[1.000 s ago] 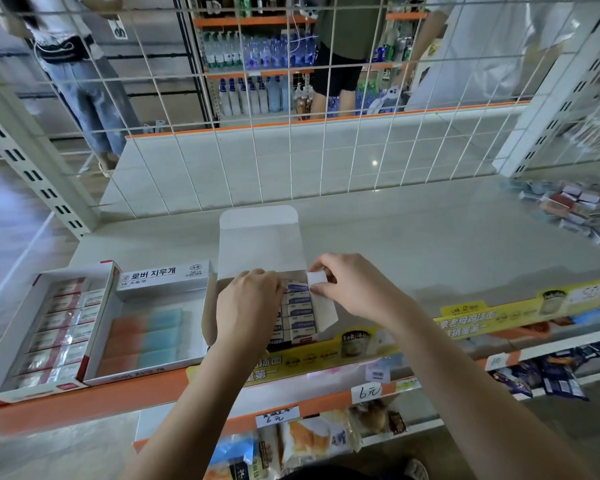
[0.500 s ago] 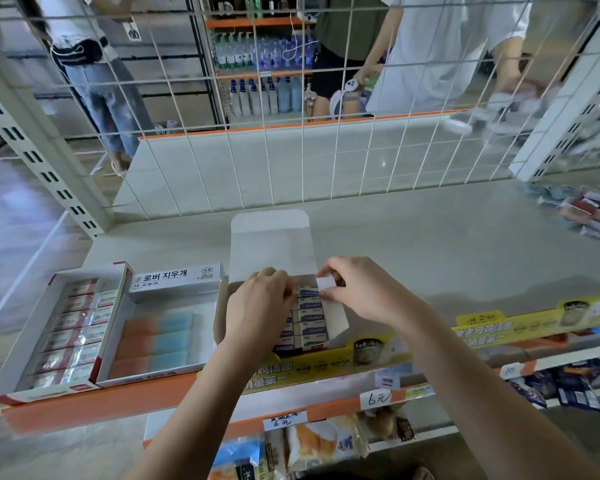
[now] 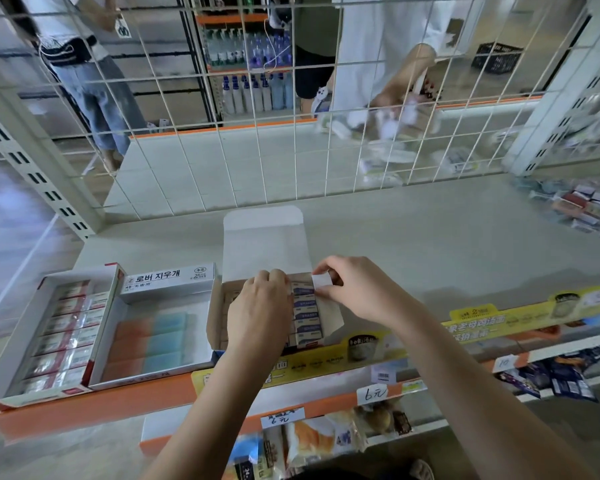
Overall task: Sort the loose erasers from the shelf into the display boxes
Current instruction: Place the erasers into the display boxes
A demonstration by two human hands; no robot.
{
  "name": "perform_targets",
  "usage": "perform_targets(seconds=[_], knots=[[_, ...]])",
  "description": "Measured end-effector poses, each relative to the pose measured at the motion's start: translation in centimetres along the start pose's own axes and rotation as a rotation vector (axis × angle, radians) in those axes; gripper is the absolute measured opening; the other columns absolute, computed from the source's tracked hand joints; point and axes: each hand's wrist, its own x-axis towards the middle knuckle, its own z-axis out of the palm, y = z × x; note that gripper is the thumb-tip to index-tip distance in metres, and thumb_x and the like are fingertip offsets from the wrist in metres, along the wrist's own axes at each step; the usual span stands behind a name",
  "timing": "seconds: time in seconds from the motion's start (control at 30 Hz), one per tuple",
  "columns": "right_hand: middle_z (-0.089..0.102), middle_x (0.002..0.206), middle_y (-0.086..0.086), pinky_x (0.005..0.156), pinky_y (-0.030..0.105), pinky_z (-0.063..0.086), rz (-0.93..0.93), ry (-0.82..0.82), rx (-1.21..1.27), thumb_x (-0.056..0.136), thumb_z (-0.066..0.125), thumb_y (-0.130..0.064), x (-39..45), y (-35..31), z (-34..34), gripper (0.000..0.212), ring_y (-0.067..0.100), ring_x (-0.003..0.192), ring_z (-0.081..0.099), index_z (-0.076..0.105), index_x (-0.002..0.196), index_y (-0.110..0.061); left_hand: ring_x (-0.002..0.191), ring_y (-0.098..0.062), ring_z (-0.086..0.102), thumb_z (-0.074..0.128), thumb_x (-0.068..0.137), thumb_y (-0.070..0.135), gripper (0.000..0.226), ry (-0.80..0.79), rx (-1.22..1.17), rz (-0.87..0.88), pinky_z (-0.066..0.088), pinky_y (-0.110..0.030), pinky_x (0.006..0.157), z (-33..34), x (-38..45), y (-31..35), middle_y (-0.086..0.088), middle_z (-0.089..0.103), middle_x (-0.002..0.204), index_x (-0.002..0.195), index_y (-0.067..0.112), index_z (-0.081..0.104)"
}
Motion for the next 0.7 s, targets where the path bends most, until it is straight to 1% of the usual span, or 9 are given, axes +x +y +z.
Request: perform_targets(seconds=[0.07, 0.23, 0.3, 0.4, 0.5, 0.6, 0.7], knots=[[0.05, 0.091, -0.009, 0.058, 0.012, 0.033, 0.0, 0.006, 0.004, 0.09, 0.06, -0.028, -0.03, 0.08, 0.02, 0.037, 0.007, 0.077, 0.049, 0.054, 0.125, -0.018, 0.105, -0.019, 0.052, 0.041, 0.098, 0.03, 0.023, 0.013, 0.023, -0.001, 0.047, -0.03, 0.077, 0.08, -0.14, 0.07, -0.001, 0.056, 0.114, 0.116, 0.018, 0.049], [0.047, 0.086, -0.012, 0.056, 0.012, 0.031, -0.006, 0.013, 0.006, 0.089, 0.061, -0.028, -0.04, 0.27, 0.14, 0.039, -0.001, 0.067, 0.043, 0.053, 0.125, -0.018, 0.106, -0.018, 0.053, 0.039, 0.099, 0.028, 0.022, 0.027, 0.056, -0.012, 0.046, -0.028, 0.076, 0.28, -0.31, 0.15, -0.001, 0.056, 0.115, 0.116, 0.017, 0.049], [0.049, 0.087, -0.01, 0.056, 0.012, 0.032, -0.006, 0.011, 0.007, 0.089, 0.061, -0.029, -0.02, 0.27, 0.16, 0.039, 0.0, 0.068, 0.044, 0.053, 0.126, -0.018, 0.104, -0.019, 0.054, 0.04, 0.099, 0.028, 0.022, 0.034, 0.035, -0.025, 0.046, -0.028, 0.076, 0.22, -0.26, 0.15, -0.002, 0.057, 0.114, 0.115, 0.017, 0.05], [0.05, 0.09, -0.008, 0.056, 0.012, 0.032, -0.007, 0.01, 0.009, 0.09, 0.06, -0.029, 0.0, 0.17, 0.09, 0.038, 0.007, 0.074, 0.048, 0.053, 0.125, -0.017, 0.103, -0.02, 0.055, 0.042, 0.097, 0.029, 0.023, 0.027, -0.009, -0.049, 0.046, -0.031, 0.076, 0.14, 0.03, 0.2, -0.003, 0.059, 0.112, 0.113, 0.017, 0.052], [0.05, 0.091, -0.008, 0.057, 0.012, 0.032, -0.007, 0.008, 0.009, 0.09, 0.059, -0.028, 0.03, 0.14, 0.09, 0.037, 0.008, 0.077, 0.05, 0.053, 0.125, -0.018, 0.102, -0.019, 0.055, 0.042, 0.097, 0.03, 0.023, 0.029, -0.043, -0.038, 0.044, -0.028, 0.076, 0.14, 0.03, 0.18, -0.002, 0.059, 0.112, 0.114, 0.017, 0.051], [0.049, 0.088, -0.01, 0.057, 0.011, 0.033, -0.006, 0.01, 0.007, 0.09, 0.059, -0.029, 0.08, 0.21, 0.19, 0.037, 0.005, 0.074, 0.049, 0.053, 0.125, -0.019, 0.1, -0.018, 0.055, 0.043, 0.097, 0.031, 0.022, 0.037, -0.089, -0.022, 0.038, -0.024, 0.07, 0.14, -0.09, -0.05, -0.001, 0.058, 0.111, 0.113, 0.018, 0.049], [0.047, 0.083, -0.012, 0.056, 0.012, 0.031, -0.008, 0.011, 0.008, 0.09, 0.059, -0.029, 0.17, 0.26, 0.25, 0.037, 0.001, 0.069, 0.045, 0.053, 0.125, -0.018, 0.101, -0.019, 0.055, 0.045, 0.096, 0.031, 0.024, 0.027, -0.114, -0.016, 0.041, -0.026, 0.075, 0.21, -0.01, -0.12, -0.002, 0.057, 0.113, 0.114, 0.016, 0.049]])
